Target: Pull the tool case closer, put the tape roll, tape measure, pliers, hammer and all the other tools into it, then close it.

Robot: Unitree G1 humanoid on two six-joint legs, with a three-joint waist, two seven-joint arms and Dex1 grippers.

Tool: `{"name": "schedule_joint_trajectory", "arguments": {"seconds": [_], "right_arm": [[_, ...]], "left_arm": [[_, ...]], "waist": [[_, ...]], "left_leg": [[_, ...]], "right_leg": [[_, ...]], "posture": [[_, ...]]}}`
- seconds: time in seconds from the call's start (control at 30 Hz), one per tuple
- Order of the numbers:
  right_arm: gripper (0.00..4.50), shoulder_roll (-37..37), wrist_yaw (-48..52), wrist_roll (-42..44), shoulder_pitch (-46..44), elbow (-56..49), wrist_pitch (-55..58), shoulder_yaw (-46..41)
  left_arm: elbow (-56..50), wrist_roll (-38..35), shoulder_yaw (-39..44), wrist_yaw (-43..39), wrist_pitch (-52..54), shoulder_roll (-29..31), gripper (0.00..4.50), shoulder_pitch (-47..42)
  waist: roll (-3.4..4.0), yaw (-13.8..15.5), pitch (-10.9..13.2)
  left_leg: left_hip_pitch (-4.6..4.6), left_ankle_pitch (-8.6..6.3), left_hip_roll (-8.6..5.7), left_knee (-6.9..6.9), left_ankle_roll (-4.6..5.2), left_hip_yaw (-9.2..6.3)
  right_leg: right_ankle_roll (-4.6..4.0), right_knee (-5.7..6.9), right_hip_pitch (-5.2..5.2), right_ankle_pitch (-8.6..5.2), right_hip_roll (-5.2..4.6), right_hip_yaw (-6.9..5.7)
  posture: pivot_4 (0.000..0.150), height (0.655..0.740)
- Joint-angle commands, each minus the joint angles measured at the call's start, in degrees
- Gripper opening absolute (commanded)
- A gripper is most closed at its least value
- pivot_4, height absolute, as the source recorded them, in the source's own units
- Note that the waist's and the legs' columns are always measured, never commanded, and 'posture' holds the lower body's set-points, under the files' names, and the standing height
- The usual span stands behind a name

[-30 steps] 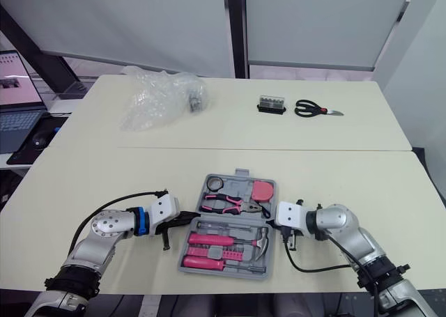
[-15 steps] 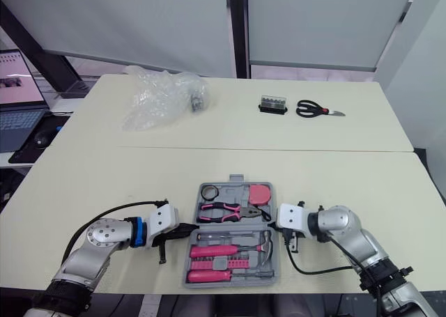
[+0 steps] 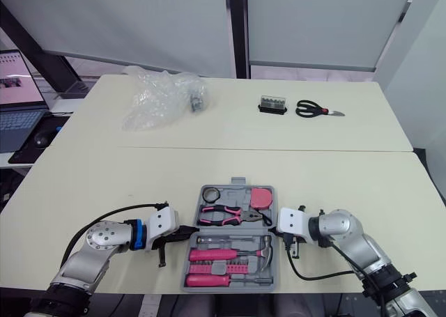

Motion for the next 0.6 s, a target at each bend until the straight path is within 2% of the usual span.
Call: {"name": "schedule_joint_trajectory", "arguments": {"seconds": [0.03,0.6], "right_arm": [[0.03,1.5,1.4,1.6,-0.3,-2.9,-0.9,2.1],[0.03,1.2,1.3,1.2,-0.4,-2.9,0.1,1.8]], "left_arm": [[-1.7,-0.3,-1.5,-0.2,-1.2,-0.7,0.0,0.3],[-0.9,-0.2,-1.1,0.4,-1.8,-0.3,0.0,0.4]], "waist": [[0.0,0.0,0.0],[0.0,0.0,0.0]], "left_leg": [[0.0,0.0,0.0,0.0,0.0,0.0],[0.0,0.0,0.0,0.0,0.0,0.0]], "right_leg": [[0.0,0.0,0.0,0.0,0.0,0.0],[0.0,0.0,0.0,0.0,0.0,0.0]], "posture": [[0.15,0.74],[0.15,0.74]]}}
